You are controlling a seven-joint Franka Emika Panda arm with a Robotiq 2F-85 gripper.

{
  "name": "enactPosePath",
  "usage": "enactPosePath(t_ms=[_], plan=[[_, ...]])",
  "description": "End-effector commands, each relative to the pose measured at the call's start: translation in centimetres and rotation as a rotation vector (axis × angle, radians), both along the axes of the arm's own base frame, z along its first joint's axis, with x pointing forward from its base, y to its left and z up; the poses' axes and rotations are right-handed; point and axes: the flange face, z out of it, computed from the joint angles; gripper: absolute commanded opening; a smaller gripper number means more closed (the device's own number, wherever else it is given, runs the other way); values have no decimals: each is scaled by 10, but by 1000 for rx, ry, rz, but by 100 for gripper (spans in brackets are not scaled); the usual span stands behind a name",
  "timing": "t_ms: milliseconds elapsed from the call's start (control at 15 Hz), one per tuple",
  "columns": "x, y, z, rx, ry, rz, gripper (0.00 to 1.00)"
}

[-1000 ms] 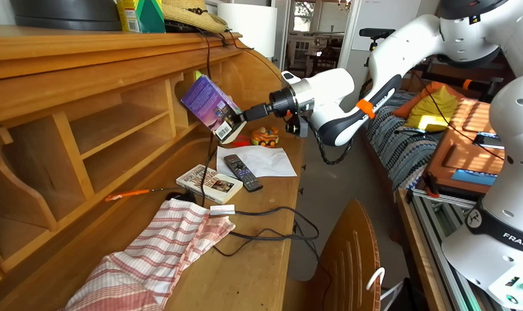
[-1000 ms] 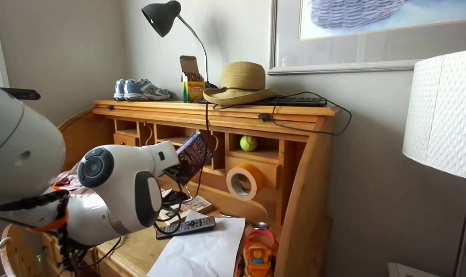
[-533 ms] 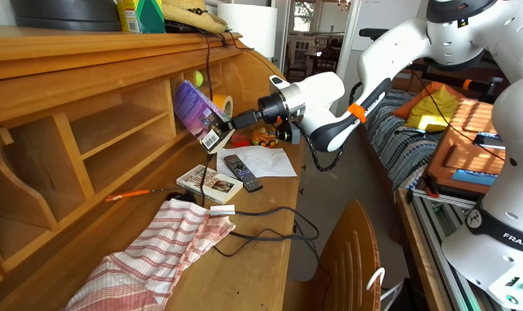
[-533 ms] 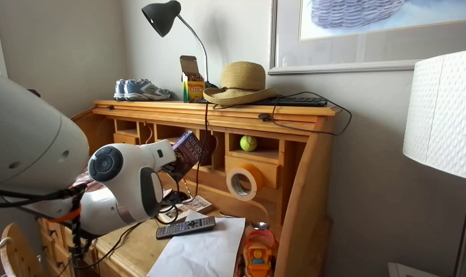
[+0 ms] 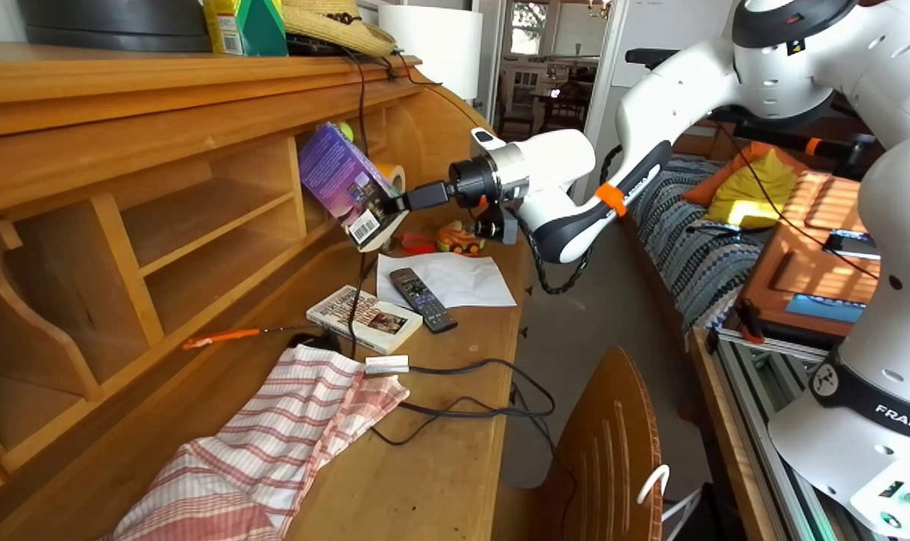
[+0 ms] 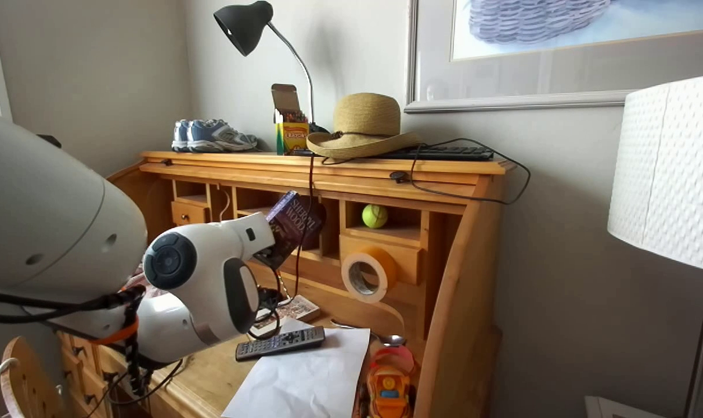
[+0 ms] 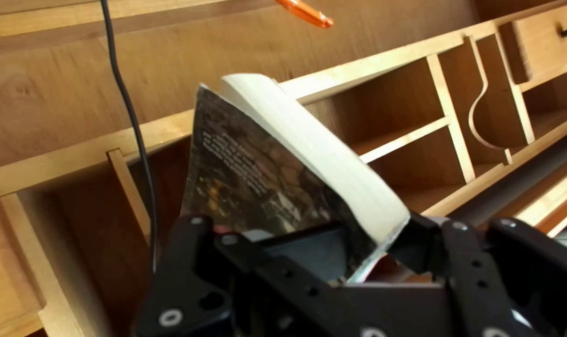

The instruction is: Move the blue book to the right side of the shelf.

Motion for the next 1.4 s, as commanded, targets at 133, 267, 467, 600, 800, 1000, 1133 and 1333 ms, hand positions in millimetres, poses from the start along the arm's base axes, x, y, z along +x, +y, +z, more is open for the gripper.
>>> enactPosePath(t_ms=[133, 267, 467, 600, 800, 1000, 1133, 1333], plan=[[-6, -28, -1, 106, -42, 118, 5], [-5, -36, -4, 127, -37, 156, 5], [2, -44, -11, 141, 4, 162, 5], [11, -49, -16, 129, 57, 116, 5], [16, -55, -20, 126, 122, 75, 5], [18, -55, -21, 127, 164, 66, 5], [18, -50, -23, 124, 193, 60, 5], [14, -23, -37, 97, 233, 89, 5]])
